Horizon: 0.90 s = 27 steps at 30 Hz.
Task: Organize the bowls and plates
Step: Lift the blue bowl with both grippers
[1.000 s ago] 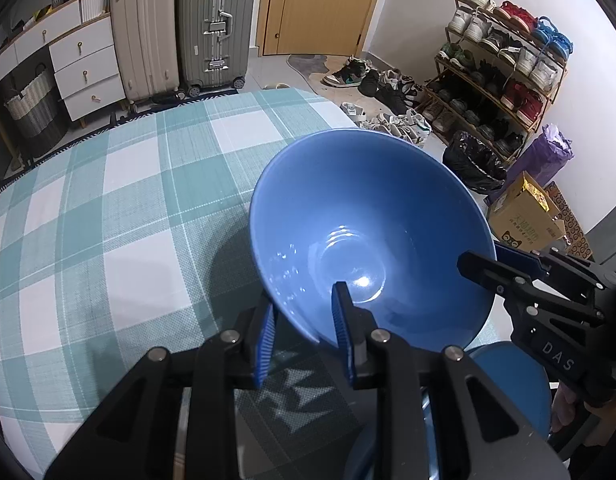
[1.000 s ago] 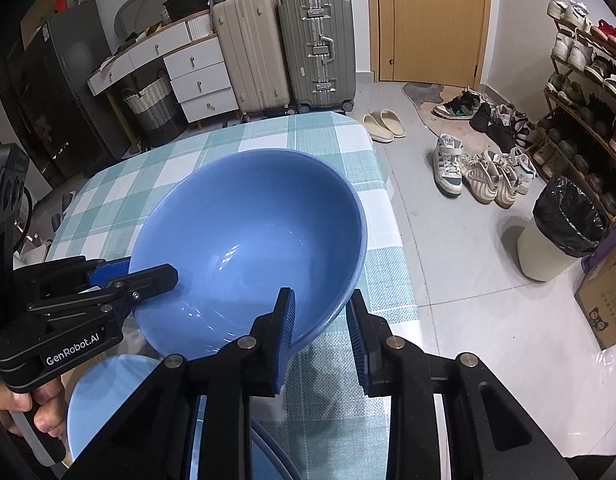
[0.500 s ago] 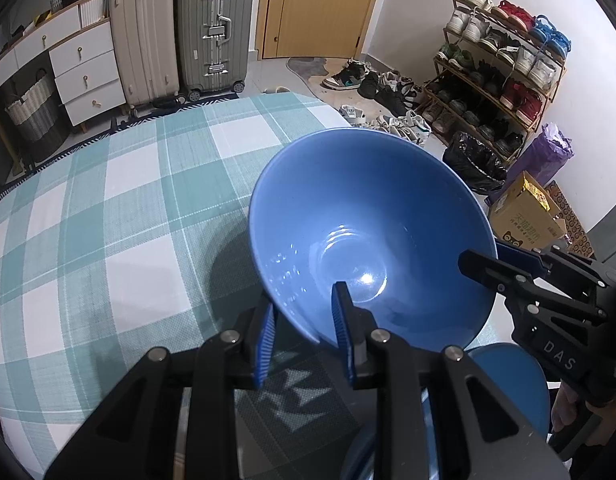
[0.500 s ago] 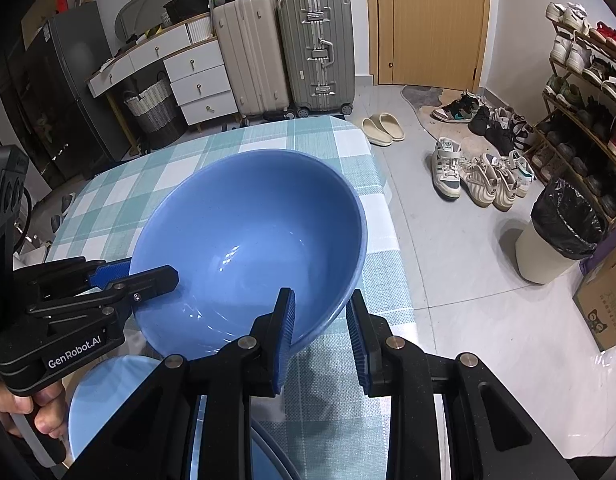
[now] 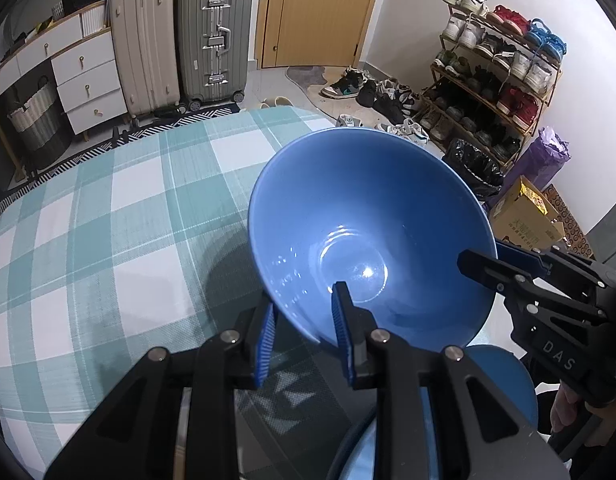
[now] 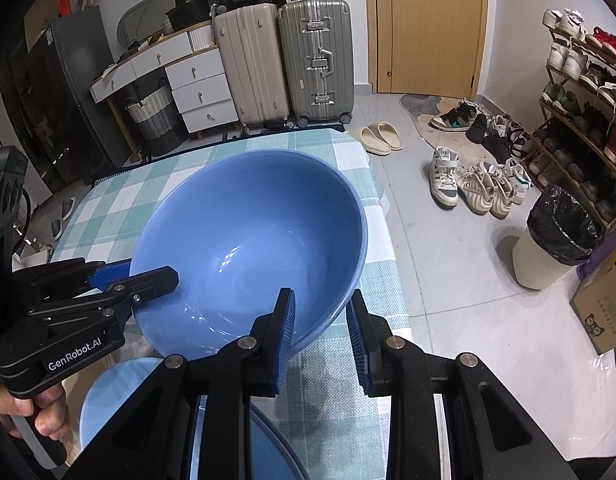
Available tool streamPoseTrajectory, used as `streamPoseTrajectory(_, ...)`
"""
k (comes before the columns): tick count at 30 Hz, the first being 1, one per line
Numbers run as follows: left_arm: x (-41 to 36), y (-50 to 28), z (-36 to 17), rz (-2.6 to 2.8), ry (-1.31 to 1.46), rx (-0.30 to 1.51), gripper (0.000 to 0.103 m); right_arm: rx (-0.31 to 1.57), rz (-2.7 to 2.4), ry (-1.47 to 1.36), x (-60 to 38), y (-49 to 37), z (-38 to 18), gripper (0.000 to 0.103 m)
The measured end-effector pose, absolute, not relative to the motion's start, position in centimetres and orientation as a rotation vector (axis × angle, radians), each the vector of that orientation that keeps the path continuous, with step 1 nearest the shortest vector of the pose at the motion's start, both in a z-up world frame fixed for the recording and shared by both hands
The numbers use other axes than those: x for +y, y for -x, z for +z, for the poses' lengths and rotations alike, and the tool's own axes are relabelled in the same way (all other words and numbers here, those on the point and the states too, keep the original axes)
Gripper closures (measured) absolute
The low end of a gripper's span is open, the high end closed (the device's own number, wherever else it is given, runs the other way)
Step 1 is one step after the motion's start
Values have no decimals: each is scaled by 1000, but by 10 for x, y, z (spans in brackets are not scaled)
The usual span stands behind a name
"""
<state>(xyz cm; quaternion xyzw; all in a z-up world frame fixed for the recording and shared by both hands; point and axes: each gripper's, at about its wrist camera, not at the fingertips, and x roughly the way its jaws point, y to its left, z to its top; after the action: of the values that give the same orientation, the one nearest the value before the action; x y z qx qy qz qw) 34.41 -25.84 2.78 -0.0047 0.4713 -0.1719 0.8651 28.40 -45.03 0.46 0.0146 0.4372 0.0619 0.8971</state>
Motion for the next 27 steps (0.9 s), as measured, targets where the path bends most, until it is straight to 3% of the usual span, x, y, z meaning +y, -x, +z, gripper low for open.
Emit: streamPoseTrajectory(27, -259, -315, 65, -353, -3, 930, 78, 852, 129, -18, -446, -253, 42, 77)
